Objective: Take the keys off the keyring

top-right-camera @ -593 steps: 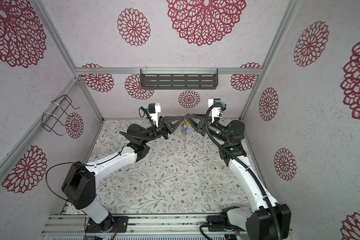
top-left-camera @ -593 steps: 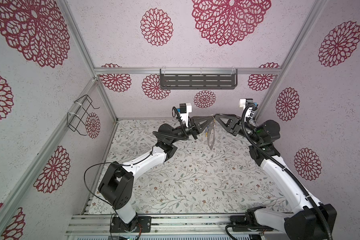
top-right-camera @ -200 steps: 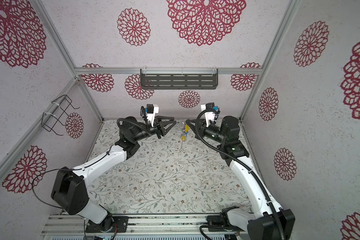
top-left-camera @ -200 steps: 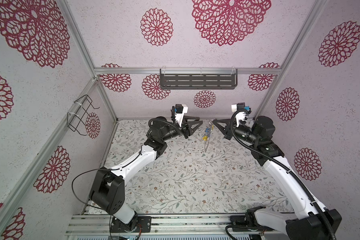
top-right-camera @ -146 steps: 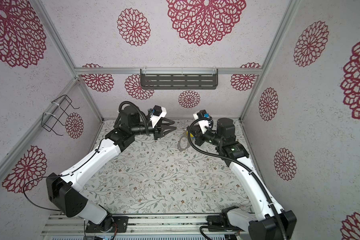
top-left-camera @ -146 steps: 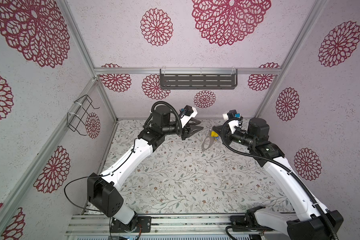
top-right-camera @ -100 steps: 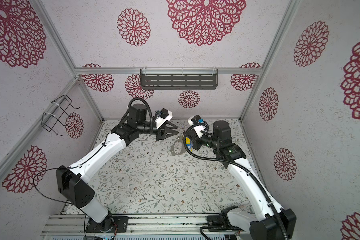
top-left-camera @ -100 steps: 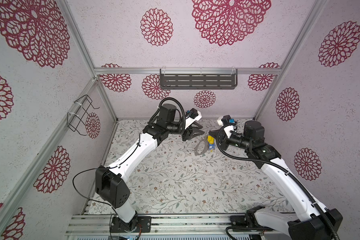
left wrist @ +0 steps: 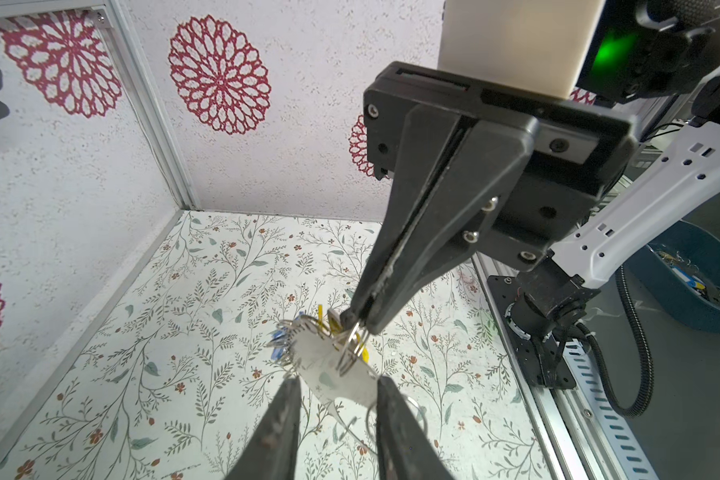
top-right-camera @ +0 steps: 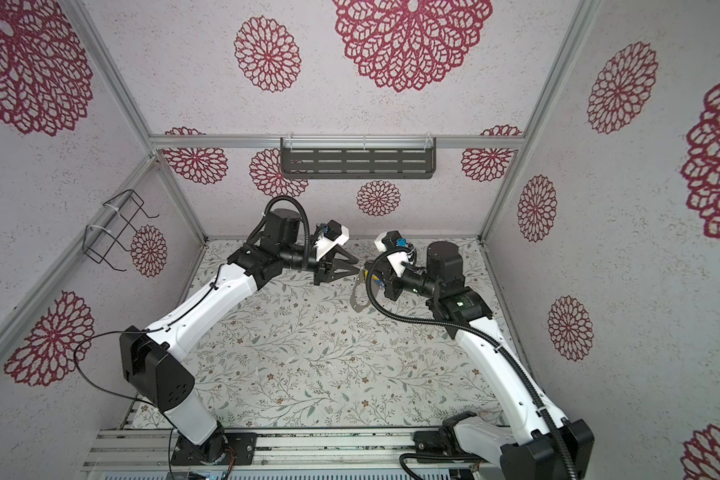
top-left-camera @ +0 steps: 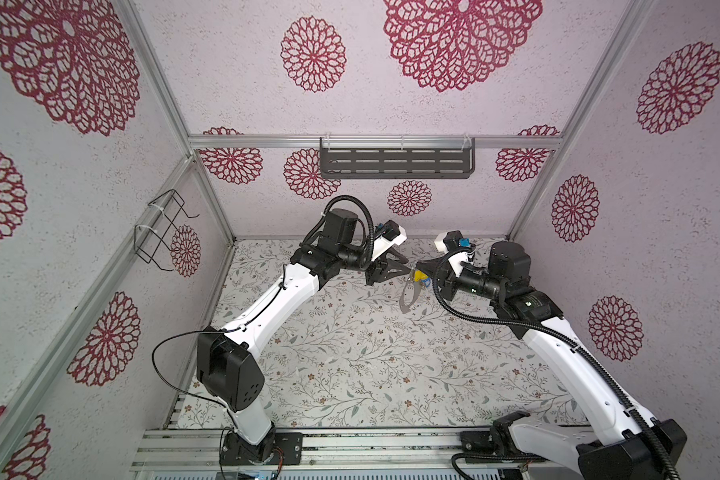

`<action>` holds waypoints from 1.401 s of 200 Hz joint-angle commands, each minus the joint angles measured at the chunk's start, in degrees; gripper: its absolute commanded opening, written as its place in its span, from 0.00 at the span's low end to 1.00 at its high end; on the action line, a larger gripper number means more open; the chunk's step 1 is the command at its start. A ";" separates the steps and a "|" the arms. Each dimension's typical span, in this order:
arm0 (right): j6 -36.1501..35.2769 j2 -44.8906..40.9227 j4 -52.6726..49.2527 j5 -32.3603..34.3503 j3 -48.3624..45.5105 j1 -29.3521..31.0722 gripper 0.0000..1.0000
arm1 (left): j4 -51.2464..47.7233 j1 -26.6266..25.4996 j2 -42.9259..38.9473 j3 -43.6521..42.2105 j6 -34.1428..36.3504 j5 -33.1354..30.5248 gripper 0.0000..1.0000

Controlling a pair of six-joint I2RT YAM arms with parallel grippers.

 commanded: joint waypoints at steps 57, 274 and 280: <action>0.43 -1.68 3.22 -1.70 0.16 1.23 0.00 | 3.85 -0.77 1.59 1.49 -2.11 2.29 0.33; 17.42 -7.23 13.28 6.16 -7.58 -5.88 0.35 | 19.22 -0.57 -1.70 -4.14 -16.80 4.85 0.00; 17.31 -7.16 13.89 5.01 -8.15 -5.92 0.36 | 19.92 -0.40 -1.97 -4.33 -17.58 4.85 0.00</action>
